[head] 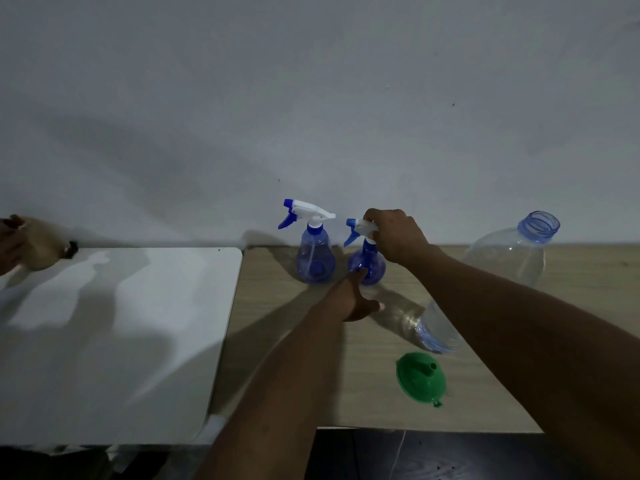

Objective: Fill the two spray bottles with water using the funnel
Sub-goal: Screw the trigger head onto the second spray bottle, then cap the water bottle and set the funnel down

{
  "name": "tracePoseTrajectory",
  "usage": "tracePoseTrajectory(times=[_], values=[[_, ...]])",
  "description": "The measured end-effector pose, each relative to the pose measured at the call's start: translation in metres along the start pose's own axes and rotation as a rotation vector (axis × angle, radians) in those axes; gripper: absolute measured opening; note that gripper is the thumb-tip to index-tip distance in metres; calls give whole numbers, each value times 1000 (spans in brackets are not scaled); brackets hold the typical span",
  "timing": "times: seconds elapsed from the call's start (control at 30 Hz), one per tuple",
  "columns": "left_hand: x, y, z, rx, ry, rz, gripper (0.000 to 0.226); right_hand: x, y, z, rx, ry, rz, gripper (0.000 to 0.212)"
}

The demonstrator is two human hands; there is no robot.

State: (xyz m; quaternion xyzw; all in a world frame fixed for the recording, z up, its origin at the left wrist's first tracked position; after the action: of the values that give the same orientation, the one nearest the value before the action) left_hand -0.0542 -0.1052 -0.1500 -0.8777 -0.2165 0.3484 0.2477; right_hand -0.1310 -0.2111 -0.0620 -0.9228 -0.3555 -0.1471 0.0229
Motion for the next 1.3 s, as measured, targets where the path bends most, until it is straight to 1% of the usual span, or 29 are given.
tracePoseTrajectory(times=[0.1, 0.2, 0.27, 0.37, 0.43, 0.5, 0.53, 0.63, 0.7, 0.77, 0.87, 0.9, 0.97, 1.03, 1.17, 1.3], values=[[-3, -9, -3, -14, 0, 22, 94, 0, -7, 0, 49, -13, 17, 35], [-9, -22, -9, -18, 7, 36, 93, 3, -14, -11, 22, 7, 36, 50], [-14, -35, -12, -8, -7, 58, 95, 10, -24, -25, -22, 33, 49, 52], [-26, -57, -10, -14, -21, 101, 93, 25, -48, -47, -161, 72, 37, 38], [-31, -74, -2, -43, 19, 143, 83, 36, -72, -53, -220, 130, 17, 25], [-32, -82, 10, -54, 4, 193, 70, 45, -100, -52, -224, 211, -17, 17], [-31, -87, 16, -55, -31, 215, 67, 47, -114, -50, -223, 238, -45, 15], [-26, -96, 34, -53, -118, 248, 61, 43, -156, -44, -245, 284, -106, 12], [-26, -101, 47, -44, -161, 260, 60, 28, -183, -38, -242, 317, -85, 11], [-25, -99, 56, -67, -206, 215, 65, 7, -204, -31, -220, 358, -28, 12], [-32, -94, 71, -132, -267, 198, 61, -29, -233, -25, -180, 333, 55, 13], [-37, -93, 75, -137, -290, 191, 68, -42, -240, -23, -169, 316, 79, 12], [-48, -96, 80, -165, -318, 194, 90, -69, -253, -18, -143, 284, 133, 9], [-63, -98, 83, -209, -353, 221, 98, -98, -265, -12, -121, 245, 198, 11], [-90, -100, 84, -316, -450, 277, 88, -149, -285, 13, -5, 163, 241, 29], [-104, -96, 89, -397, -519, 255, 86, -179, -297, 36, 132, 151, 221, 36]])
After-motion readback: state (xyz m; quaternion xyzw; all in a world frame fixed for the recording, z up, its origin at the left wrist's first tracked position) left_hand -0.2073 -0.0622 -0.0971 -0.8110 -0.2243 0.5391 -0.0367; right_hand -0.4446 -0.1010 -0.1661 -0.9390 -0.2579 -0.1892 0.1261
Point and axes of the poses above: each hand's wrist, its own y-axis towards the middle knuckle, its own z-axis out of the palm, x = y × z, the point moved 4 cm from there along y, towards the middle knuckle, and after that the axes turned 12 degrees about -z, right-handed, at the moved point
